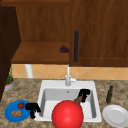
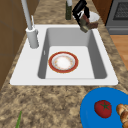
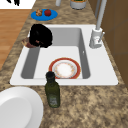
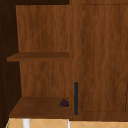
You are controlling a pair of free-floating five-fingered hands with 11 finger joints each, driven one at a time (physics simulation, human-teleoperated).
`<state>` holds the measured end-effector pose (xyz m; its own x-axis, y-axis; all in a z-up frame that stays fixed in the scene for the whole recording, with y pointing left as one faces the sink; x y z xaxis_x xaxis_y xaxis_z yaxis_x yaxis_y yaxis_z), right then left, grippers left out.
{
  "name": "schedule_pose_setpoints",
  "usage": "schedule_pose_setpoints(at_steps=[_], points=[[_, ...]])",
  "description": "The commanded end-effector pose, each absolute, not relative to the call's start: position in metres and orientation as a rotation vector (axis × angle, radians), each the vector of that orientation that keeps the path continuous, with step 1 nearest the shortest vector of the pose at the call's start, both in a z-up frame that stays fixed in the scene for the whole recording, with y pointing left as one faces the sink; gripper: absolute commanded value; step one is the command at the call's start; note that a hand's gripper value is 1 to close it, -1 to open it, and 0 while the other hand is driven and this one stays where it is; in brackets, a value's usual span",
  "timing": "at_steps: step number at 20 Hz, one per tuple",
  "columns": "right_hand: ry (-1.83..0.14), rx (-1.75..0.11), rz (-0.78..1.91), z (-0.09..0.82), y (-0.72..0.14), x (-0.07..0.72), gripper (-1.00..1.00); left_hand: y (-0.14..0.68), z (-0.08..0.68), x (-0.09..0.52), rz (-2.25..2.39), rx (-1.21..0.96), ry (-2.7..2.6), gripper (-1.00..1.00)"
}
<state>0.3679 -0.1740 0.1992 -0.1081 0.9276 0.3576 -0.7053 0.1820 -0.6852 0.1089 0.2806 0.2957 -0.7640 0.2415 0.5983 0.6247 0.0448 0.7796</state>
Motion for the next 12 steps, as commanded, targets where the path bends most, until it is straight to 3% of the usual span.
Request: schedule_pose_setpoints(at_steps=[1, 12], points=[[-0.894, -0.347, 1.342, 0.188, -0.164, 0.387, 1.00, 0.281, 0.296, 0.109, -1.775, -0.879, -2.023, 0.00], [-0.885, -0.361, 1.316, 0.125, -0.148, 0.433, 1.00, 0.281, 0.296, 0.109, -1.775, -0.879, -2.023, 0.00]])
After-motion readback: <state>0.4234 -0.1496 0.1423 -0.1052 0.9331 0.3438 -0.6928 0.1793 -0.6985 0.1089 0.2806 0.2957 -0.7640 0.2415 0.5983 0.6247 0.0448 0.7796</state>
